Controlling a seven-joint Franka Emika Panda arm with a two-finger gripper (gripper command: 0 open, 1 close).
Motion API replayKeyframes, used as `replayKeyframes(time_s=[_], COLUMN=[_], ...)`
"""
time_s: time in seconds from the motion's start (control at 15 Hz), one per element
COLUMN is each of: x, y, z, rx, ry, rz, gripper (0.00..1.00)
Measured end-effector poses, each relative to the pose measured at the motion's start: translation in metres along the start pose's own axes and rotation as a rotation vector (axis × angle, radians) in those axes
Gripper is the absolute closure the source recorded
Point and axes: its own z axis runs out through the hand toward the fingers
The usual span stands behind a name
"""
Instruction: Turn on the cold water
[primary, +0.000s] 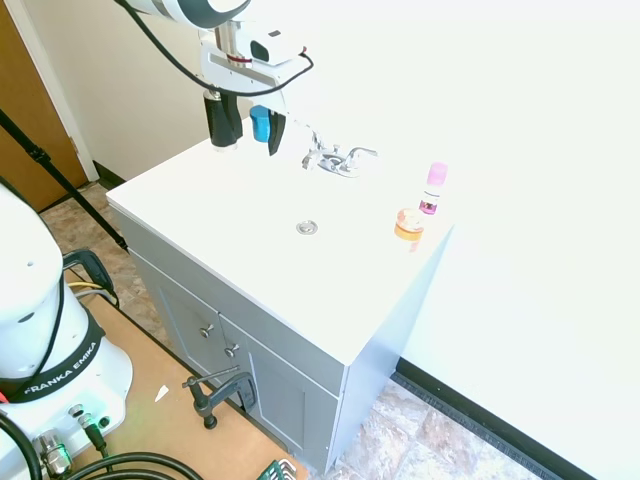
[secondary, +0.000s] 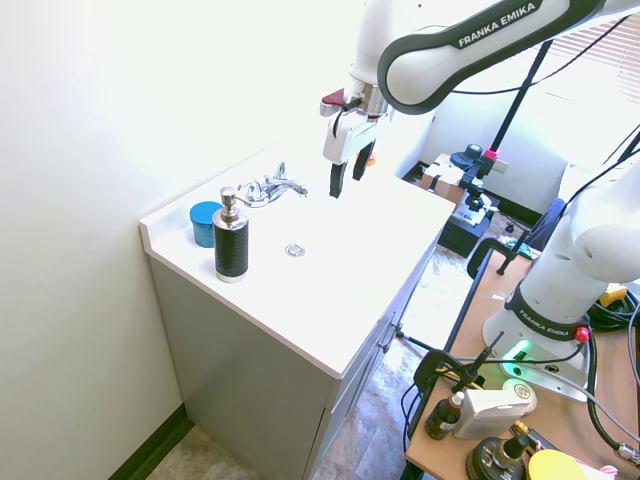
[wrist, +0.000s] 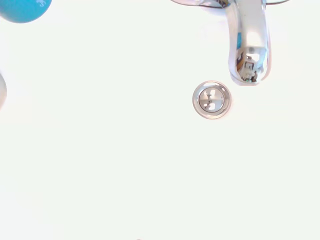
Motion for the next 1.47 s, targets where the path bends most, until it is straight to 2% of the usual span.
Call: replayKeyframes(time_s=[0.13, 0.27, 0.4, 0.6, 0.73, 1.0, 1.47], x=[0.000, 0.003, 0.012, 0.046, 0.076, 0.119, 0.148], y=[-0.001, -0.008, -0.019, -0.026, -0.030, -0.052, -0.061], z=[0.000, -0.003, -0.003, 0.015, 0.028, 0.042, 0.071], rx=[0.003, 0.047, 0.113, 0.163, 0.167, 0.156, 0.114], ry=[0.001, 0.047, 0.144, 0.287, 0.354, 0.441, 0.474], rz=[0.009, 0.054, 0.088, 0.130, 0.159, 0.177, 0.189], gripper=[0.00, 0.00, 0.00, 0.00, 0.00, 0.00, 0.00])
